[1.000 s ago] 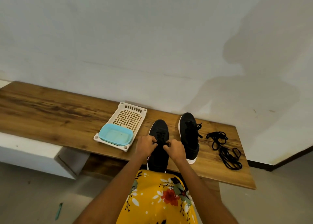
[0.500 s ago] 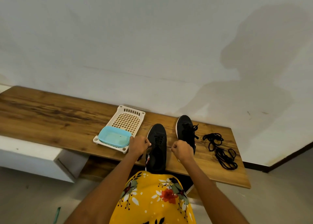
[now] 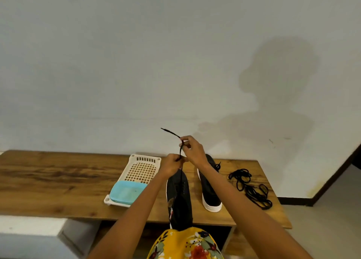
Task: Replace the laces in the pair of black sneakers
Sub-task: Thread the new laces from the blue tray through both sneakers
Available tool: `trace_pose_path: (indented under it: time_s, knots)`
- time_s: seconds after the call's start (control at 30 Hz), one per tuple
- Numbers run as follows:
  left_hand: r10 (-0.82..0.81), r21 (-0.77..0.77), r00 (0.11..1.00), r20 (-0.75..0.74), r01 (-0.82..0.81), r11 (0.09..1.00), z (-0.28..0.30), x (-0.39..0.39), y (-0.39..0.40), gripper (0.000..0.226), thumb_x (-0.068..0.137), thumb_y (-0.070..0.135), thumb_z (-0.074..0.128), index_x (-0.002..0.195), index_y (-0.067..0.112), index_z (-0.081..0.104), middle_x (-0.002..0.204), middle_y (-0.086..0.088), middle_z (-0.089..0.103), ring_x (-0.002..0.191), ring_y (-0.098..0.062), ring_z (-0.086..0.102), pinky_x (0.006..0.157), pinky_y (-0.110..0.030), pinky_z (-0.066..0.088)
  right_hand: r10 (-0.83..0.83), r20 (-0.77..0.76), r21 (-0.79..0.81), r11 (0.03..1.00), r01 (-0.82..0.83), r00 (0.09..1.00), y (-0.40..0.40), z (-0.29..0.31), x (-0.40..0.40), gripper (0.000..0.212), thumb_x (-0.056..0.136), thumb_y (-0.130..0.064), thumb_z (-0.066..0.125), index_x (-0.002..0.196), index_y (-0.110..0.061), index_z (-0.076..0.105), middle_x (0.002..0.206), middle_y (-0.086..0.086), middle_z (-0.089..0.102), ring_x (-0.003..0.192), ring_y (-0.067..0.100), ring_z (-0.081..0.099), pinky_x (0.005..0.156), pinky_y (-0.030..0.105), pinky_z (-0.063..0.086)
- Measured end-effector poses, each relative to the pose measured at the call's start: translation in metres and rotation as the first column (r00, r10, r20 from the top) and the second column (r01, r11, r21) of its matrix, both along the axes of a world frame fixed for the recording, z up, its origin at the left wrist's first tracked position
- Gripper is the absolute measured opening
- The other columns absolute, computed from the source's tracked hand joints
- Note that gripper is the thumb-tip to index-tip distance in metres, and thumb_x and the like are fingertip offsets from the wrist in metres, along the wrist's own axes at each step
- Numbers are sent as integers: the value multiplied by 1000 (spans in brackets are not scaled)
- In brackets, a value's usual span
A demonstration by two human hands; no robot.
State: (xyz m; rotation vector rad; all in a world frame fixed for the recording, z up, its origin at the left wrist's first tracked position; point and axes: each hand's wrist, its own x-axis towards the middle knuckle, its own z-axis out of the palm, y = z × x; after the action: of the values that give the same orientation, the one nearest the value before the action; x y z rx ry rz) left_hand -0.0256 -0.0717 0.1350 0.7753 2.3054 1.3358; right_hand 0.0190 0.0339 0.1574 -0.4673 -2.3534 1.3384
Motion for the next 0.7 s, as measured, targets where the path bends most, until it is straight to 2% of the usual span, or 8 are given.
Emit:
trace_pose_path:
  time_s: [0.07, 0.17, 0.3, 0.37, 0.43, 0.5, 0.6, 0.7]
  knots:
    - [36, 52, 998, 48, -39, 998, 2, -2, -4, 22, 96, 12, 51, 90, 1, 69, 60, 2, 50, 35, 0, 41, 41, -11, 30, -67, 37, -90, 994, 70, 997, 4, -2, -1, 32, 95, -8, 46, 127, -13, 47, 106, 8, 67, 95, 23, 63, 84, 36, 53]
    - [70, 114, 986, 148, -87, 990, -5, -9, -10, 30, 97, 18, 49, 103, -6, 66, 48, 5, 45, 31, 0, 35, 40, -14, 26, 56, 196, 35, 997, -64, 979, 0, -26, 8, 28, 94, -14, 52, 121, -12, 56, 107, 10, 68, 96, 25, 64, 82, 33, 50]
    - [18, 198, 971, 239, -67, 978, -8, -17, -20, 25, 98, 16, 47, 109, 4, 66, 47, 5, 40, 37, -1, 33, 39, -13, 26, 111, 154, -133, 987, -91, 982, -6, -51, 16, 33, 90, -16, 60, 123, -19, 60, 82, 6, 68, 69, 30, 59, 67, 31, 50]
    - [-51, 234, 959, 280, -16, 972, -11, -20, -25, 25, 98, 17, 47, 111, 7, 65, 52, 4, 39, 44, -5, 32, 41, -15, 24, 190, 148, -183, 970, -162, 971, -5, -58, 14, 24, 90, -19, 64, 113, -18, 67, 86, 18, 68, 68, 20, 56, 67, 22, 44]
    - [-115, 250, 940, 321, 33, 968, -10, -22, -27, 24, 98, 18, 47, 110, 11, 66, 52, 5, 39, 51, -8, 32, 42, -16, 22, 250, 141, -242, 947, -211, 958, -5, -61, 12, 9, 90, -22, 64, 92, -21, 73, 93, 33, 63, 73, 20, 51, 67, 24, 38]
    - [-145, 247, 935, 323, 64, 967, -7, -24, -31, 24, 98, 19, 47, 112, 12, 65, 53, 5, 39, 50, -7, 31, 41, -14, 21, 255, 98, -306, 927, -215, 962, -6, -57, 13, 10, 90, -21, 64, 88, -20, 73, 91, 28, 66, 75, 21, 54, 69, 24, 44]
    - [-157, 226, 937, 312, 87, 970, -3, -27, -40, 25, 98, 16, 46, 117, 13, 63, 55, 5, 39, 43, -2, 29, 41, -13, 23, 278, 68, -429, 875, -224, 958, 1, -55, 17, 20, 89, -19, 65, 100, -3, 68, 92, 10, 69, 82, 13, 65, 76, 20, 54]
    - [-141, 179, 948, 286, 92, 979, 2, -26, -44, 27, 99, 14, 43, 117, 14, 64, 54, 6, 37, 43, -2, 28, 41, -13, 22, 212, 77, -479, 865, -150, 974, -2, -52, 19, 24, 89, -18, 66, 105, -2, 57, 87, 6, 64, 74, 10, 65, 68, 19, 55]
